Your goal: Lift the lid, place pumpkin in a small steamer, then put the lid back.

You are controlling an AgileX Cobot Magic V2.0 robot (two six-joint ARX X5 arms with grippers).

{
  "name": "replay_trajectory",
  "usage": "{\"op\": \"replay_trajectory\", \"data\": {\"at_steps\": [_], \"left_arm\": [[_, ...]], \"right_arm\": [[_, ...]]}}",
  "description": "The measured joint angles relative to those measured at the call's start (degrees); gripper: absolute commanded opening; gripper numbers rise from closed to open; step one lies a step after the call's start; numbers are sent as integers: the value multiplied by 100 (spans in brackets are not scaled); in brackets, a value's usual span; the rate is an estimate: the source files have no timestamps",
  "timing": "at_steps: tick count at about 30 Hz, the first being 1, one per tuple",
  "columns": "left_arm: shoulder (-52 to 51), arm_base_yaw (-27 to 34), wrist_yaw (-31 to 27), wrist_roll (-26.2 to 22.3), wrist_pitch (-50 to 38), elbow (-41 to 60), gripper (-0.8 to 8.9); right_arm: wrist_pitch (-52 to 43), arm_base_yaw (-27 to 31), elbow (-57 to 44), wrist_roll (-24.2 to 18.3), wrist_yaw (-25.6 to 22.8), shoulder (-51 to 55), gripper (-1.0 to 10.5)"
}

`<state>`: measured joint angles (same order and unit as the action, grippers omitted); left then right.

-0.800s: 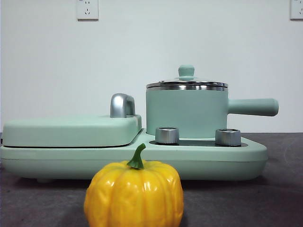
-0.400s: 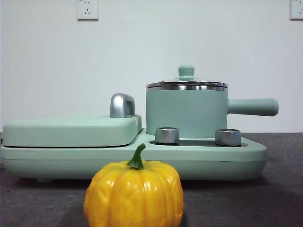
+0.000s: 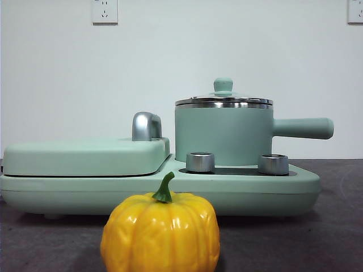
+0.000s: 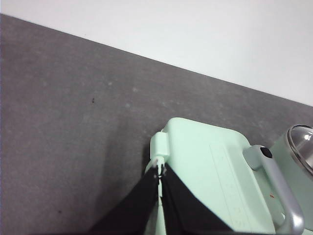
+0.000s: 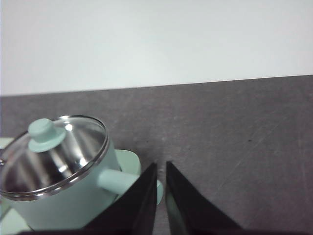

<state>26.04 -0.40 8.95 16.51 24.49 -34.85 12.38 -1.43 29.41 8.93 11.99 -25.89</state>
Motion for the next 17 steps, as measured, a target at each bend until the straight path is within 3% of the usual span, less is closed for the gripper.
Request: {"op": "replay_trajectory", "data": {"at_steps": [11,17], "left_arm": [[1552,-9,37,-789,-28,-778,10],[2323,-186,518,-1235,-96,-1023,10]], "right_arm": [[22,0,901,-824,505,-1497,27],[24,0,1257,-1178,732,-2175,27]]}}
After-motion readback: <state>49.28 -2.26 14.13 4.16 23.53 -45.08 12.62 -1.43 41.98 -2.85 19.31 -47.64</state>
